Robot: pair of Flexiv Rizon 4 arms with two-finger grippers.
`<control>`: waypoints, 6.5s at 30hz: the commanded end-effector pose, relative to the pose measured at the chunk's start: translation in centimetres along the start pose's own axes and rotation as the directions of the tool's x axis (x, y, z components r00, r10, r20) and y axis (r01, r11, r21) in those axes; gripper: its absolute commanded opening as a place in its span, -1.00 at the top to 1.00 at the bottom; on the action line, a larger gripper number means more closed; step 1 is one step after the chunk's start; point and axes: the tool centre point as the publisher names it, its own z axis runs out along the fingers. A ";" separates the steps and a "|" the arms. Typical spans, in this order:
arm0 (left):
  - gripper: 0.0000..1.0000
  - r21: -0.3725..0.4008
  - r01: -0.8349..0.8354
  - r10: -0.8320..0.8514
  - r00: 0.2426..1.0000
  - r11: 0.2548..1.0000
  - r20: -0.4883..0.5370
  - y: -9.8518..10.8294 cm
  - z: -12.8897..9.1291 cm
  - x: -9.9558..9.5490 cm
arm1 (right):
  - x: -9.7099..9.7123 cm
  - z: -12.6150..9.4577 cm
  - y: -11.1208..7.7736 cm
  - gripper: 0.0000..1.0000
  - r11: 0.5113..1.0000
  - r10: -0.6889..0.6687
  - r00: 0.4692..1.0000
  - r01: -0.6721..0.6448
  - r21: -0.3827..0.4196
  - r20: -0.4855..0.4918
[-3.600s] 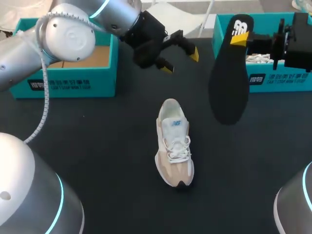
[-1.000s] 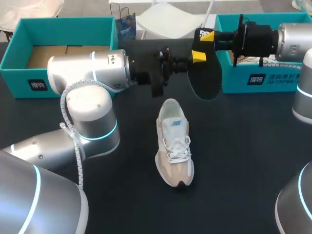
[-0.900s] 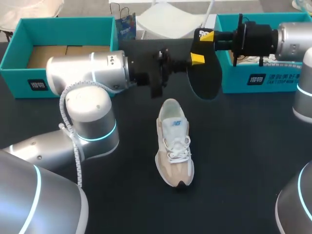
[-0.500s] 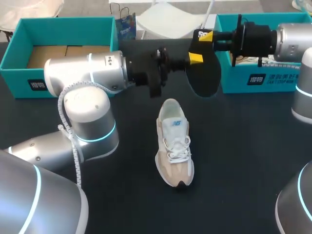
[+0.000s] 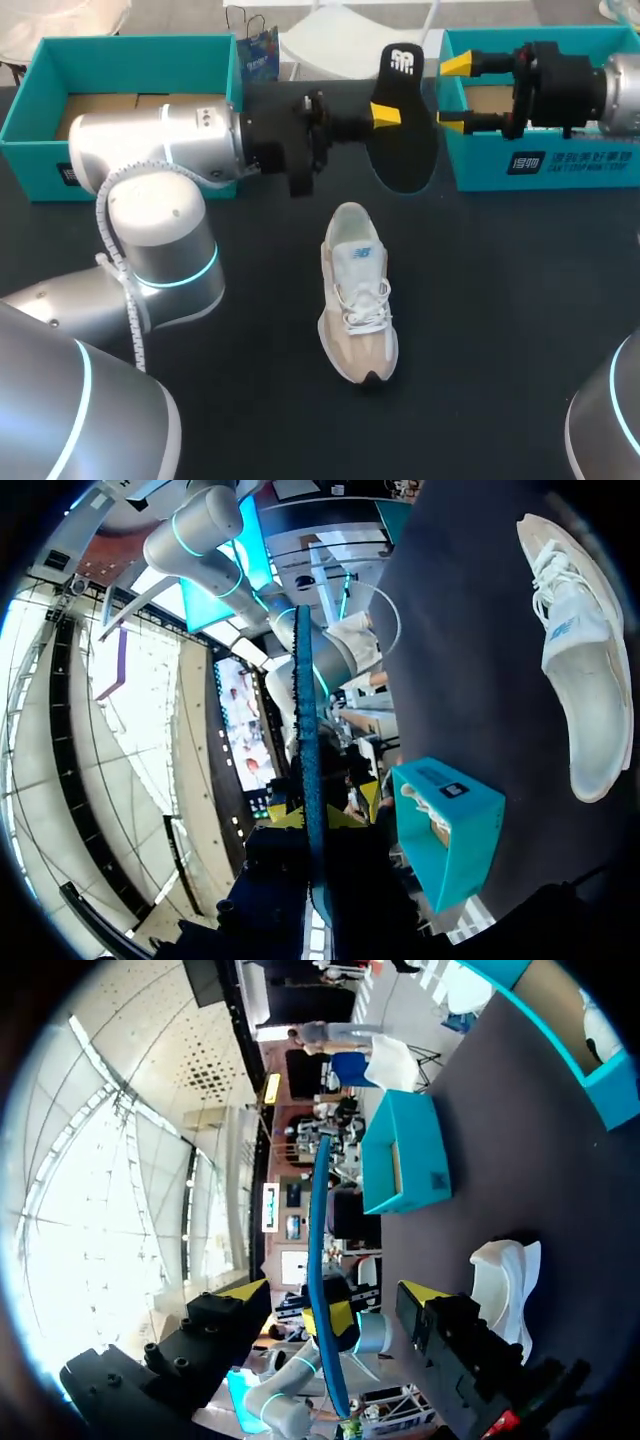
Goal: Take the shoe out of the shoebox, open the shoe tongue, remove and reinsert the insole, then place the shoe into the shoebox
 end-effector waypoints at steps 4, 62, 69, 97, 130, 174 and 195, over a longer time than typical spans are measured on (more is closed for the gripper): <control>1.00 -0.007 0.036 -0.036 0.999 0.999 -0.002 -0.2 -1.8 -0.4 | 0.4 -3.2 -2.5 -1.00 0.993 -0.096 0.995 0.094 0.070 0.015; 1.00 0.023 0.861 -0.842 -0.490 -0.508 -0.224 -3.1 -4.6 -3.0 | 1.0 -5.5 -3.5 -1.00 0.978 -0.181 0.983 0.176 0.112 0.035; 1.00 0.023 0.861 -0.842 -0.490 -0.508 -0.224 -3.1 -4.6 -3.0 | 1.0 -5.5 -3.5 -1.00 0.978 -0.181 0.983 0.176 0.112 0.035; 1.00 -0.179 0.450 -0.437 -0.893 -0.875 -0.107 -4.1 -4.6 -2.2 | 1.0 -5.5 -3.5 -1.00 0.978 -0.181 0.983 0.176 0.112 0.035; 1.00 -0.275 0.092 -0.037 -0.979 -0.957 -0.199 -3.5 -4.3 1.3 | 2.4 -5.4 -3.9 -1.00 0.965 -0.243 0.960 0.224 0.135 0.141; 1.00 -0.305 -0.077 0.122 -0.984 -0.949 -0.131 -3.5 -3.3 2.5 | 4.1 4.2 -8.4 -1.00 0.899 -0.294 0.113 0.369 0.234 0.949; 1.00 -0.305 -0.077 0.122 -0.984 -0.949 -0.131 -3.5 -3.3 2.5 | 6.2 4.7 -9.2 -1.00 0.914 -0.222 -0.031 0.340 0.219 0.974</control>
